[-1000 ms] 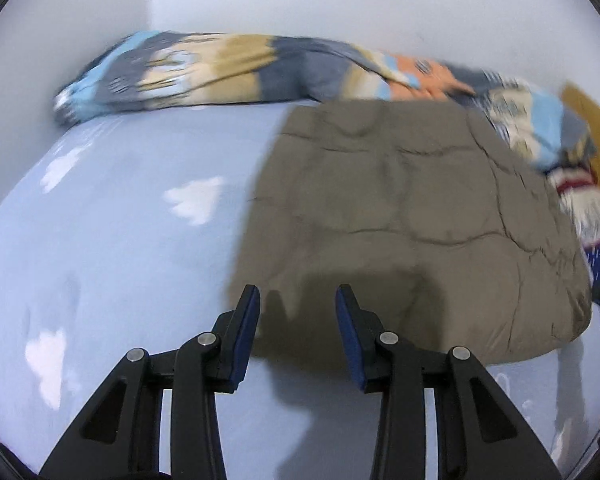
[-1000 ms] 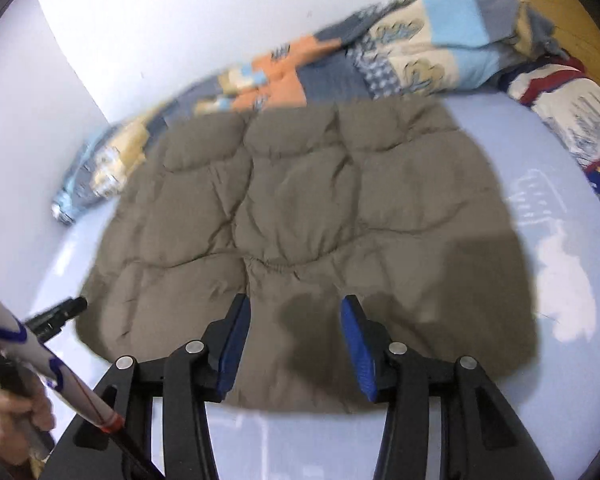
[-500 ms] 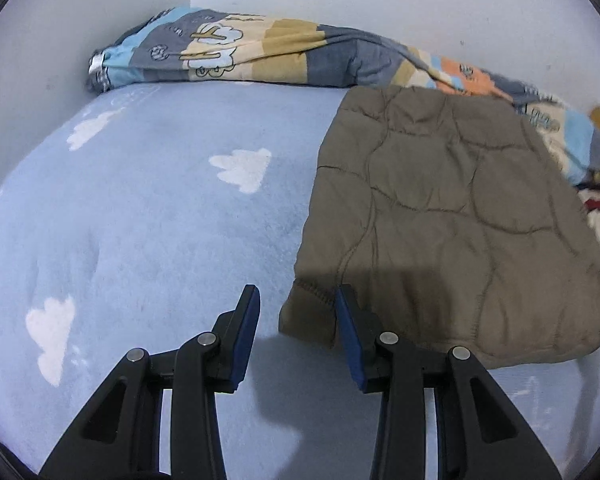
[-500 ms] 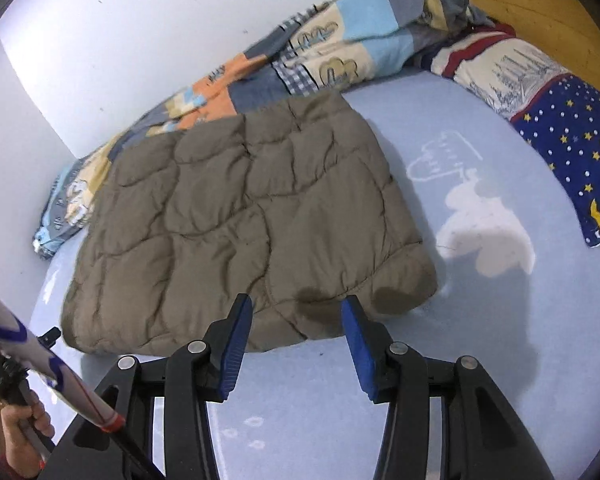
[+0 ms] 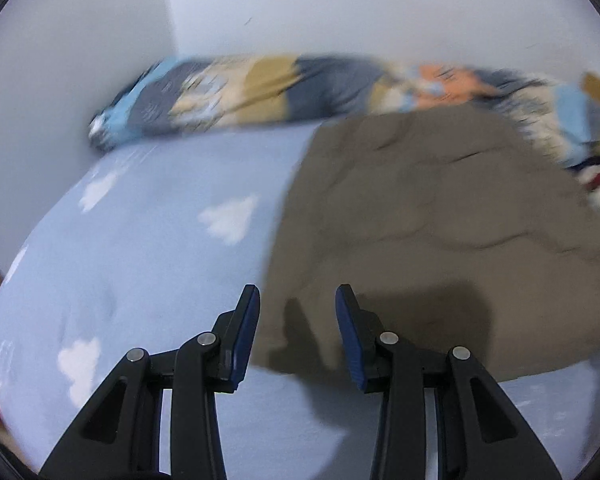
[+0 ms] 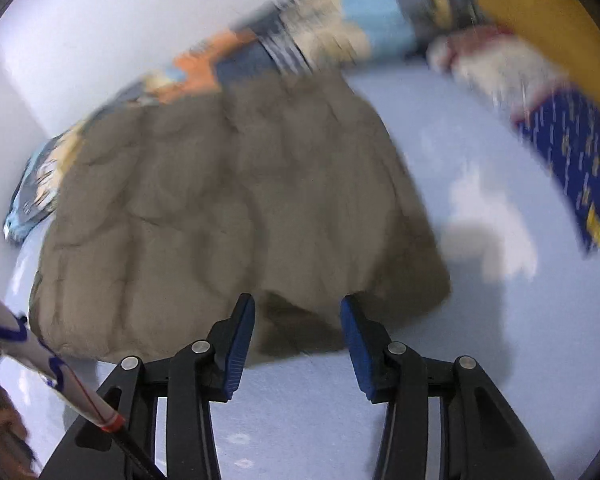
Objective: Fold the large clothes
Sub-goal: 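Grasp the folded edge of the jacket with both grippers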
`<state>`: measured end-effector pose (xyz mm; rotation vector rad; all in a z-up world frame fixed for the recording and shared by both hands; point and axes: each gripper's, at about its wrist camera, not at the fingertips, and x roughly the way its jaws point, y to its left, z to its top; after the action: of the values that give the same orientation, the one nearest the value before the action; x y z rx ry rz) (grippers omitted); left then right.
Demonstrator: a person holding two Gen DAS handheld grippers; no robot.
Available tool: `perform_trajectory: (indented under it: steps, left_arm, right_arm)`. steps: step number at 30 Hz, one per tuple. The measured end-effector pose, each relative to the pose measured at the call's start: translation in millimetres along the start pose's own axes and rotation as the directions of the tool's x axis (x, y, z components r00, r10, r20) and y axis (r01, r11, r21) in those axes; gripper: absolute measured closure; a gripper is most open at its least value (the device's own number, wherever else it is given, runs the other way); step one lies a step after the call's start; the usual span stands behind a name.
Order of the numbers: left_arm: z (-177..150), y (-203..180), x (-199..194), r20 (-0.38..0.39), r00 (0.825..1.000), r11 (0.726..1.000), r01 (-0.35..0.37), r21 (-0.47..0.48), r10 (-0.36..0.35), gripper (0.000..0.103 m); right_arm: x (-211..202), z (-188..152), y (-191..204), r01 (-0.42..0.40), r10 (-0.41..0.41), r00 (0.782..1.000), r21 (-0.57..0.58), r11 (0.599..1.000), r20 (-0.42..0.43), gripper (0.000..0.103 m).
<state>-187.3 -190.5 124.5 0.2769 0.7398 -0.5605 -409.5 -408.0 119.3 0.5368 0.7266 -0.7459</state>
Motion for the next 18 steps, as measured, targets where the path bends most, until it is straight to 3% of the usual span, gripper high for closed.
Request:
perform_trajectory:
  steps: [3,5,11,18]
  left_arm:
    - [-7.5,-39.1,-11.0,0.036,0.994,0.991,0.102,0.081,-0.105,0.065]
    - [-16.5,-61.3,-2.1,-0.007,0.992,0.981,0.126,0.145,-0.126,0.064]
    - [-35.7,-65.1,30.9,-0.091,0.990,0.985,0.117,0.124,-0.106,0.057]
    - [-36.0,-70.5,21.6,-0.046,0.996,0.986,0.084,0.147,-0.078,0.056]
  right_arm:
    - [-1.7,-7.6,32.4,-0.118,0.119,0.993,-0.034,0.992,0.026,0.054]
    - [8.6,-13.7,47.3,-0.136,0.136,0.991,-0.052,0.989,0.009,0.054]
    - [46.4,-20.0,44.4,-0.115,0.115,0.989,0.009,0.993,-0.090,0.054]
    - [42.2,-22.3,63.0,-0.027,0.023,0.998,-0.068,0.997,-0.061,0.054]
